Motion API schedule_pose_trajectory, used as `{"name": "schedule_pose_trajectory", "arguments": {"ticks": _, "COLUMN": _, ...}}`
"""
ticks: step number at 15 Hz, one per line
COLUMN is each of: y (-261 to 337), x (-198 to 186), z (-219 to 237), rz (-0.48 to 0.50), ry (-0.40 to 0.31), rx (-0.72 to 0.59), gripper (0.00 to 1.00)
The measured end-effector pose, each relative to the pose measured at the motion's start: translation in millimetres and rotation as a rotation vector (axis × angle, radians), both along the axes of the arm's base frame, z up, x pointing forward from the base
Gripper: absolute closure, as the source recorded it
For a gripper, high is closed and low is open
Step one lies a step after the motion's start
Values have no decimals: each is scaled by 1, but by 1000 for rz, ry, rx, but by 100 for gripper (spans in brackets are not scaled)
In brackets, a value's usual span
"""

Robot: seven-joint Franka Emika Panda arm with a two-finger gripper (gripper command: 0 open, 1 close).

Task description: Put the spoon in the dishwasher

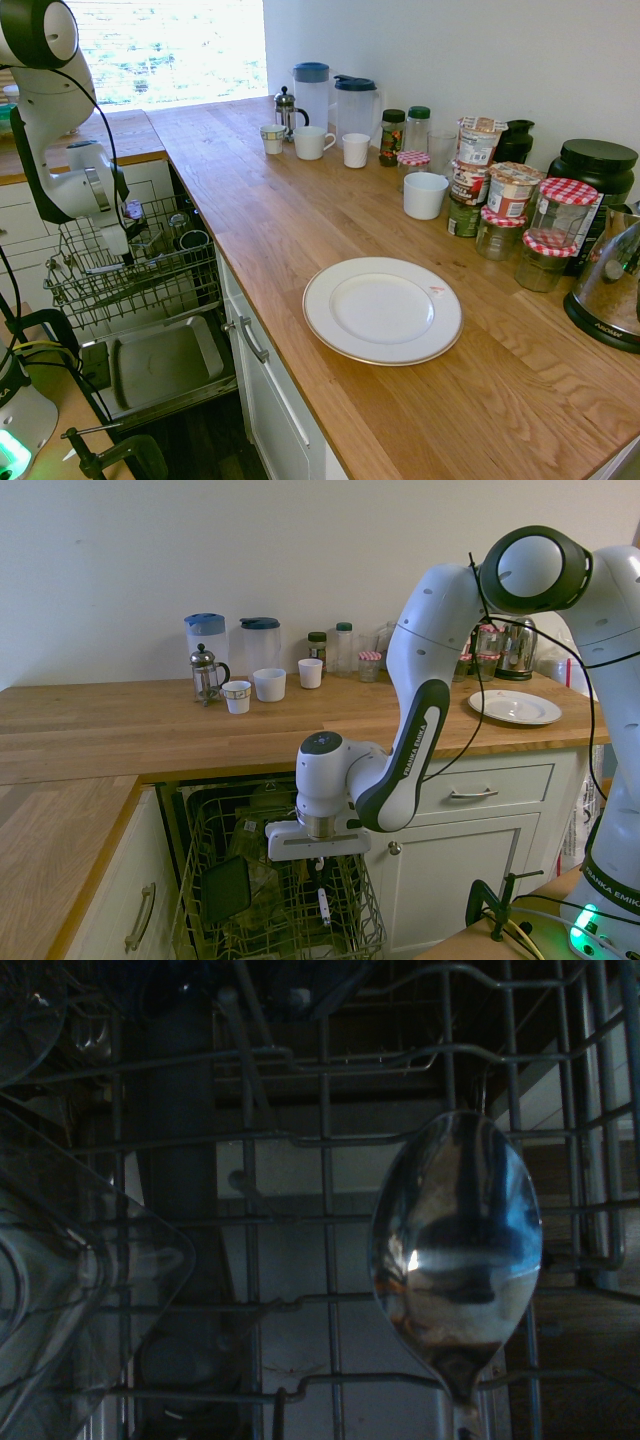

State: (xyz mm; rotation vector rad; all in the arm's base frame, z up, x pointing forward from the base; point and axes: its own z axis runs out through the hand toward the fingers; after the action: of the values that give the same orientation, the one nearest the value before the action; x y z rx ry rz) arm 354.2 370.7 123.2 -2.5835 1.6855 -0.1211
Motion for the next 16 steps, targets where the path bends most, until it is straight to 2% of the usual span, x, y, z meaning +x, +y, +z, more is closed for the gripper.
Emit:
{"name": "schedule_pose_trajectory", "arguments": {"ticks": 4, "y": -4, "x": 2, "z": -14, "rz": -11, "ry": 2, "rx": 9, "gripper": 0}}
{"name": "schedule_pose_trajectory", "arguments": {"ticks": 9, "y": -3, "x": 2, "z": -11, "rz": -16, "ry": -12, "rx": 19, "gripper": 0}}
{"name": "schedule_pose_trajectory", "arguments": {"ticks": 12, "y": -7, "x": -2, "z": 9, "rz": -11, "ry": -37, "rx": 19, "gripper": 0}}
{"name": "schedule_pose_trajectory", "arguments": {"ticks": 16, "y": -4, "x": -21, "z": 64, "rz": -3, "ry": -95, "rx": -1, "gripper": 0}}
